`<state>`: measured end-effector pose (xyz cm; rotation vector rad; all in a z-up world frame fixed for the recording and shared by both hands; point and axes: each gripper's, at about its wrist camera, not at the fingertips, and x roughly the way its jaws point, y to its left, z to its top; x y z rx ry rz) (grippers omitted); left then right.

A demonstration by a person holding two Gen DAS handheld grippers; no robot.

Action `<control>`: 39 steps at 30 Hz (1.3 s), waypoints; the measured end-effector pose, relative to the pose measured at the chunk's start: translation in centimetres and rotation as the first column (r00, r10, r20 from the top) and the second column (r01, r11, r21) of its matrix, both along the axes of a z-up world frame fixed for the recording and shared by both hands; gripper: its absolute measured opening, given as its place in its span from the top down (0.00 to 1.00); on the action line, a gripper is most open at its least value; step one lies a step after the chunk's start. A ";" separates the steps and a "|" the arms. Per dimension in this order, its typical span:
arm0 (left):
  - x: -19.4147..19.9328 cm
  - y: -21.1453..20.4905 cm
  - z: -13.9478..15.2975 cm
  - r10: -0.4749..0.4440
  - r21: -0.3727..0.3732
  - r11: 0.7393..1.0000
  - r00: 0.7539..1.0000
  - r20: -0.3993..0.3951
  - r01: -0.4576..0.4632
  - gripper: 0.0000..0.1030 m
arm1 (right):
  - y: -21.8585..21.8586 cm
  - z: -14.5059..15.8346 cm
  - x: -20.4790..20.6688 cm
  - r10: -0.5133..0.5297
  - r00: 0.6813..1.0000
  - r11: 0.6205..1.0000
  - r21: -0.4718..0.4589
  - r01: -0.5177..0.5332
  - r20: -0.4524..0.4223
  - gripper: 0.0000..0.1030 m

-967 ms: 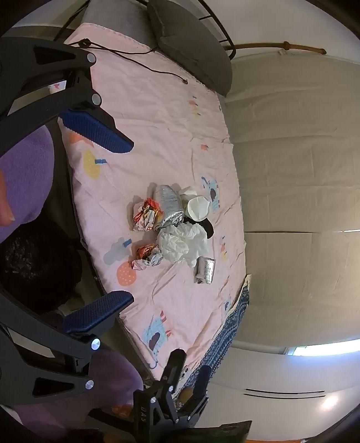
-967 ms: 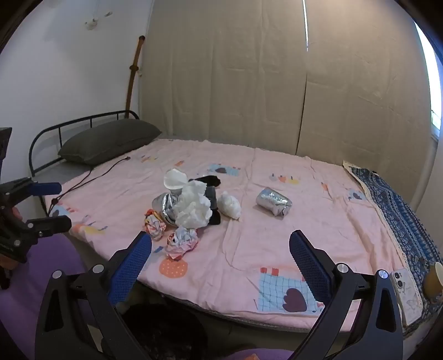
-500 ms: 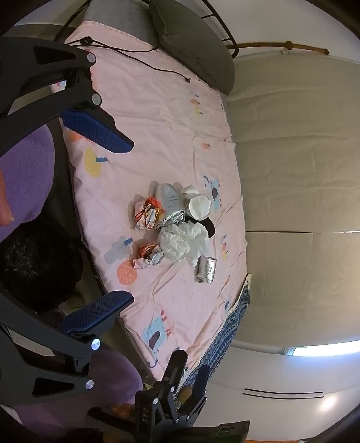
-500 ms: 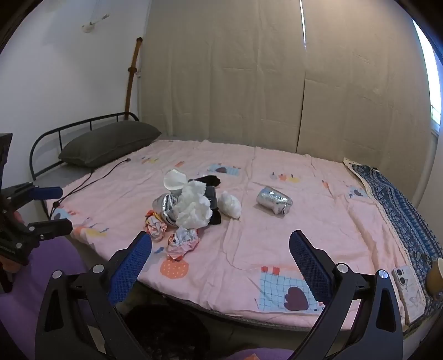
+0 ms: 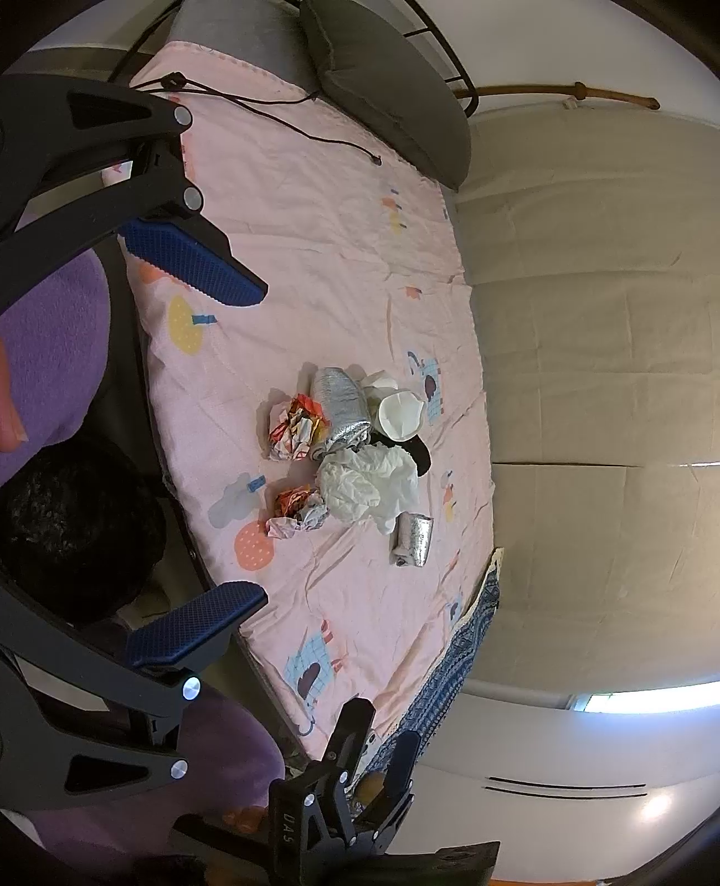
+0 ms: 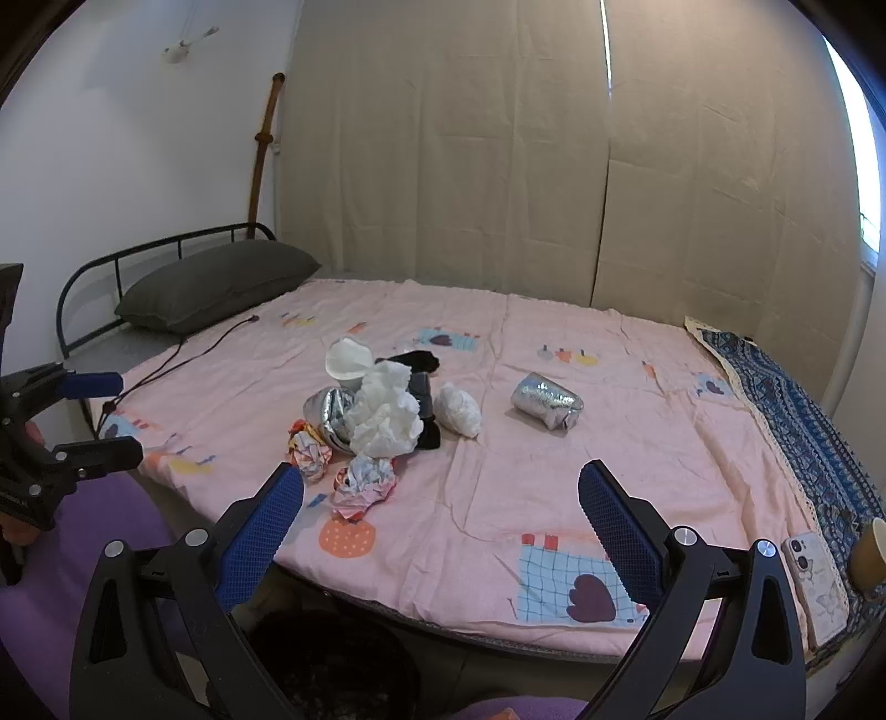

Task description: Collect trash

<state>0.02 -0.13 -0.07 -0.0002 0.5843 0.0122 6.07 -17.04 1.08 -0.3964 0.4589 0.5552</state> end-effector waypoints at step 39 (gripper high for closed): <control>0.6 -0.2 -0.2 0.001 0.012 1.000 1.000 -0.024 -0.001 0.05 | -0.1 0.0 -1.2 -0.001 0.999 1.000 0.008 0.001 0.038 0.07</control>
